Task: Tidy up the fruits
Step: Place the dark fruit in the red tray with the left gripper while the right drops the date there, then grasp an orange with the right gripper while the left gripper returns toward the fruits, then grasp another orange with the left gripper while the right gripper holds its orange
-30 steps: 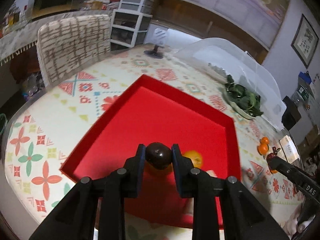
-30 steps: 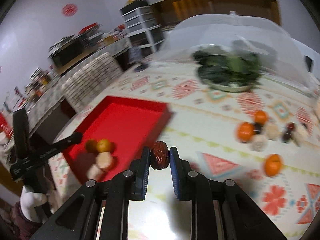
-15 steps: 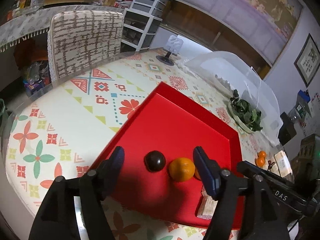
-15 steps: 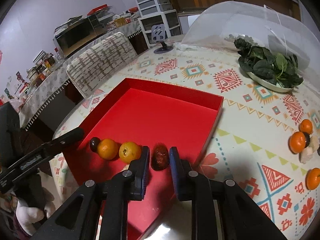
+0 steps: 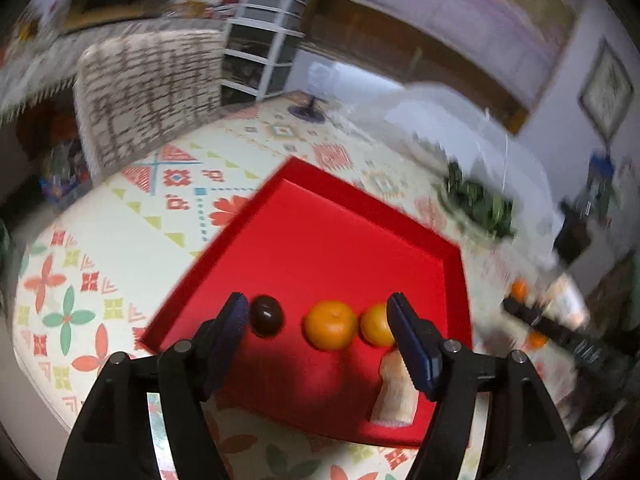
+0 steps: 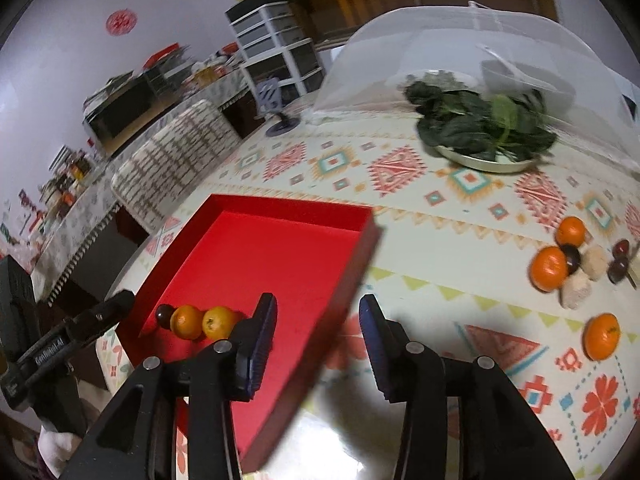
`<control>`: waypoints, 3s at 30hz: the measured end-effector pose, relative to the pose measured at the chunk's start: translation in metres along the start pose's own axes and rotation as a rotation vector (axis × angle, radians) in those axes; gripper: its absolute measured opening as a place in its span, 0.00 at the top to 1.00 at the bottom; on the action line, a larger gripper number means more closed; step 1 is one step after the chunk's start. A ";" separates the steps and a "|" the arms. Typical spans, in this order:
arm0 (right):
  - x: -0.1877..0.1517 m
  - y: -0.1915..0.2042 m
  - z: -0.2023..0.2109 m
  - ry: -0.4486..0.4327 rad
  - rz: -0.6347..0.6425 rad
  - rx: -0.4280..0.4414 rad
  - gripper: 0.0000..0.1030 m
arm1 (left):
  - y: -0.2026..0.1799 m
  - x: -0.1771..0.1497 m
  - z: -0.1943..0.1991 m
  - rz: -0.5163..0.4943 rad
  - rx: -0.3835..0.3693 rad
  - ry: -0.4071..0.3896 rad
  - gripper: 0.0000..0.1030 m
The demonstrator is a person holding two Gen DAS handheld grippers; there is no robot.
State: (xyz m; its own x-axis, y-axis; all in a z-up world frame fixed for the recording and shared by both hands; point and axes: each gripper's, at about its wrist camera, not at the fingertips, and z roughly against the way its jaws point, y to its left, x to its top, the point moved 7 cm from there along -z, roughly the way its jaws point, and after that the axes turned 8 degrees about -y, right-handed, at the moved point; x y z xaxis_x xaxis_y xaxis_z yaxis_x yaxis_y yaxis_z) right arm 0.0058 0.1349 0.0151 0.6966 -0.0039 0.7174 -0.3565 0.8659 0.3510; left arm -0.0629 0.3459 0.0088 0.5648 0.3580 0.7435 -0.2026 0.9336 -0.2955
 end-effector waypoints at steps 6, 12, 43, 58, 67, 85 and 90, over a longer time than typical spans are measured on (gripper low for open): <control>-0.002 -0.019 0.019 -0.027 -0.036 -0.003 0.53 | -0.050 -0.026 -0.010 -0.284 0.047 0.087 0.31; 0.006 -0.047 0.046 -0.089 -0.067 -0.023 0.52 | -0.064 -0.028 -0.012 -0.288 0.046 0.097 0.31; -0.013 -0.249 0.098 -0.113 -0.274 -0.285 0.42 | -0.239 -0.029 -0.030 -0.310 -0.249 0.104 0.19; -0.018 -0.205 0.053 -0.012 -0.131 -0.163 0.42 | -0.288 -0.042 -0.131 -0.289 -0.274 0.236 0.19; -0.021 -0.203 0.047 -0.007 -0.090 -0.178 0.61 | -0.295 -0.054 -0.160 -0.303 -0.299 0.267 0.19; -0.025 -0.206 0.054 -0.022 -0.118 -0.167 0.61 | -0.319 -0.058 -0.151 -0.419 -0.352 0.210 0.69; -0.027 -0.204 0.056 -0.016 -0.116 -0.158 0.61 | -0.313 -0.059 -0.147 -0.423 -0.366 0.235 0.62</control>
State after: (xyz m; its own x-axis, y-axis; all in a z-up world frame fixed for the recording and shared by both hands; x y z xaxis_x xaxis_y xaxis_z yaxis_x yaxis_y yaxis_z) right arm 0.0254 -0.0695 -0.0422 0.7170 -0.1153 0.6874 -0.1714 0.9268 0.3342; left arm 0.0850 0.0304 -0.0305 0.7061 -0.0951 0.7017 0.3429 0.9129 -0.2214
